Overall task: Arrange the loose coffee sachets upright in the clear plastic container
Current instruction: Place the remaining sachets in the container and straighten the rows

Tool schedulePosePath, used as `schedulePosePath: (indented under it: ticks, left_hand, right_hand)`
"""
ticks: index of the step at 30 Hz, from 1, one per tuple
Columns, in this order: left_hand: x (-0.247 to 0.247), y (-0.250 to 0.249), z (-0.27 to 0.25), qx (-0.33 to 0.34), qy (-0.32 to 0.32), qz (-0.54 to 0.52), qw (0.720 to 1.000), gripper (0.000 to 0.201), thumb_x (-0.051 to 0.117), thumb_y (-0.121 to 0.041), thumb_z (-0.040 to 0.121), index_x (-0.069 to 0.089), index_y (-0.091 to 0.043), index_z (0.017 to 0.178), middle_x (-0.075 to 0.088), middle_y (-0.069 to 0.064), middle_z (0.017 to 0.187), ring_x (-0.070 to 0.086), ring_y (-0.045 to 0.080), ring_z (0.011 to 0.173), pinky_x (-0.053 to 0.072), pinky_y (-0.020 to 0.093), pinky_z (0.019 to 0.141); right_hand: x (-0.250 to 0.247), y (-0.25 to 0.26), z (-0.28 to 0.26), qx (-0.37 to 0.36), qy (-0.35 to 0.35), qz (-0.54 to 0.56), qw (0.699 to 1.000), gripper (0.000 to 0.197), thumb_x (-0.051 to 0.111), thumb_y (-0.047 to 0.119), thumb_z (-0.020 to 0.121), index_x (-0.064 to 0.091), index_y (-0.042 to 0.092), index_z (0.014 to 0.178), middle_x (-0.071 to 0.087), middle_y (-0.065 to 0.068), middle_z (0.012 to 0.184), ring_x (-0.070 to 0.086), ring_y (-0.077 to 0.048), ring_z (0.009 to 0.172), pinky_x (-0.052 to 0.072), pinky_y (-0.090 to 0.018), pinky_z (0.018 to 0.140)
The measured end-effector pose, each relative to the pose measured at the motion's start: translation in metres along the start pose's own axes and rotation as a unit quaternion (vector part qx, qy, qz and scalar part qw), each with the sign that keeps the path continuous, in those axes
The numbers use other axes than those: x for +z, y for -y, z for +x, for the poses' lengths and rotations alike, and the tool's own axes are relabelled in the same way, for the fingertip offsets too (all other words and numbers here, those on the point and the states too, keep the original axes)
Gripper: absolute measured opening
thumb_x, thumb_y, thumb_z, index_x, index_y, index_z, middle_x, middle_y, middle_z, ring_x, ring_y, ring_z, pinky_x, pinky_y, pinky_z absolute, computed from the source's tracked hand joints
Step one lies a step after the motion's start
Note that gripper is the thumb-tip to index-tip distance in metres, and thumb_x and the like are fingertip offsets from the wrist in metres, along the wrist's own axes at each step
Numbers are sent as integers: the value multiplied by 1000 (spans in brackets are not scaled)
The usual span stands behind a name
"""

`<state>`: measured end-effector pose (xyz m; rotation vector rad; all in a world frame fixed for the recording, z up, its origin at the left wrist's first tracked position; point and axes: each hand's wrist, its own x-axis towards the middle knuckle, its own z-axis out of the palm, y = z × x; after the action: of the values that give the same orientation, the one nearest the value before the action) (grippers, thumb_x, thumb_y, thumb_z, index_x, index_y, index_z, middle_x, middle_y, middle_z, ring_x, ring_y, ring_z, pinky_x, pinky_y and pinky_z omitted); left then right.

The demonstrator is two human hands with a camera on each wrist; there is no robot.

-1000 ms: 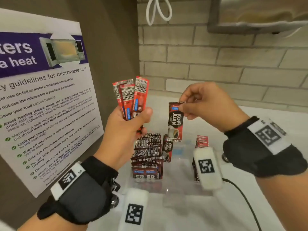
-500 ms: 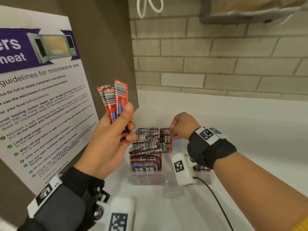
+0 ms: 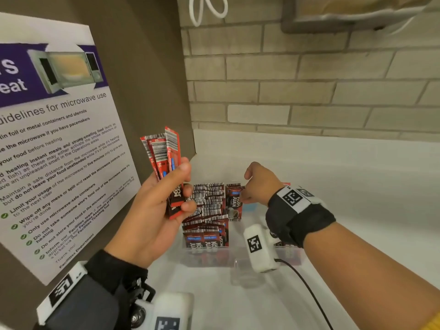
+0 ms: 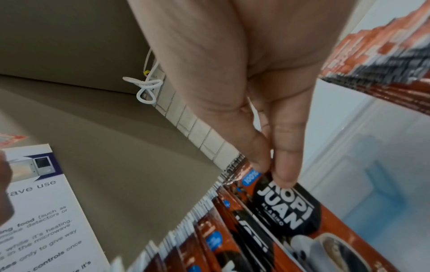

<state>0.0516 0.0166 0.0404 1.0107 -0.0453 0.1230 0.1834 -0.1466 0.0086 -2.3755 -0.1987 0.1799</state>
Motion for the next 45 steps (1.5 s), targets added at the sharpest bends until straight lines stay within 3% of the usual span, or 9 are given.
schedulePosePath:
  ticks: [7,13,17,21,25,29,34,38,45]
  left_hand:
    - [2,1,-3,-8,-15,-44,999,34,57,-13,73,62,-9,106,54,2,76,50,11,61,42,21,46]
    - [4,3,-3,1,-48,28,998,38,61,-17,75,63,-10,112,70,6,89,72,20,82,59,36,60]
    - [6,2,-1,23,-66,68,995,33,64,-18,75,65,-13,107,72,7,93,72,21,84,59,35,61]
    - [14,5,2,26,-43,97,994,26,63,-20,77,67,-17,103,73,4,90,70,17,75,56,27,58]
    - [22,13,2,21,-21,116,993,22,61,-22,77,67,-15,97,72,2,79,68,14,67,54,25,55]
    - [19,15,5,16,-36,105,994,29,65,-24,72,68,-14,98,70,0,81,69,15,79,58,32,63]
    - [20,15,5,0,-16,108,994,33,64,-22,76,67,-9,106,72,14,94,70,24,83,58,30,64]
    - [15,14,6,-5,-26,84,996,23,62,-7,80,68,-9,103,72,15,99,70,23,82,58,30,62]
    - [8,8,5,-29,9,201,979,22,66,0,80,66,-6,101,69,6,79,59,11,55,48,19,48]
  right_hand:
    - [-4,0,-1,-23,-3,-46,999,46,70,-6,70,37,7,100,52,-11,91,52,-25,81,39,-22,52]
    - [-9,1,-2,-65,-47,-44,996,36,63,-5,77,37,8,98,55,-14,92,57,-26,80,46,-28,61]
    - [-17,18,-33,-131,-100,153,974,18,65,19,85,48,17,91,49,0,80,49,-14,64,37,-23,55]
    - [-6,38,-83,-152,51,360,919,18,71,19,79,57,16,89,55,0,75,55,-10,57,41,-19,52]
    - [2,42,-98,-196,29,415,888,21,69,2,80,51,11,74,56,-3,65,58,-7,47,41,-13,44]
    - [-2,41,-94,-213,-64,367,903,29,68,7,72,44,18,59,46,-6,59,53,-17,49,41,-20,44]
    - [-2,42,-96,-248,-9,167,954,18,73,14,76,58,19,85,52,3,75,48,-4,58,46,-17,57]
    - [-8,41,-93,-194,71,355,912,24,60,-3,84,47,16,90,58,-6,74,64,-27,60,44,-21,51]
    - [-36,33,-81,-203,-66,359,909,46,65,6,83,50,38,112,56,-2,93,56,-12,63,44,-24,51]
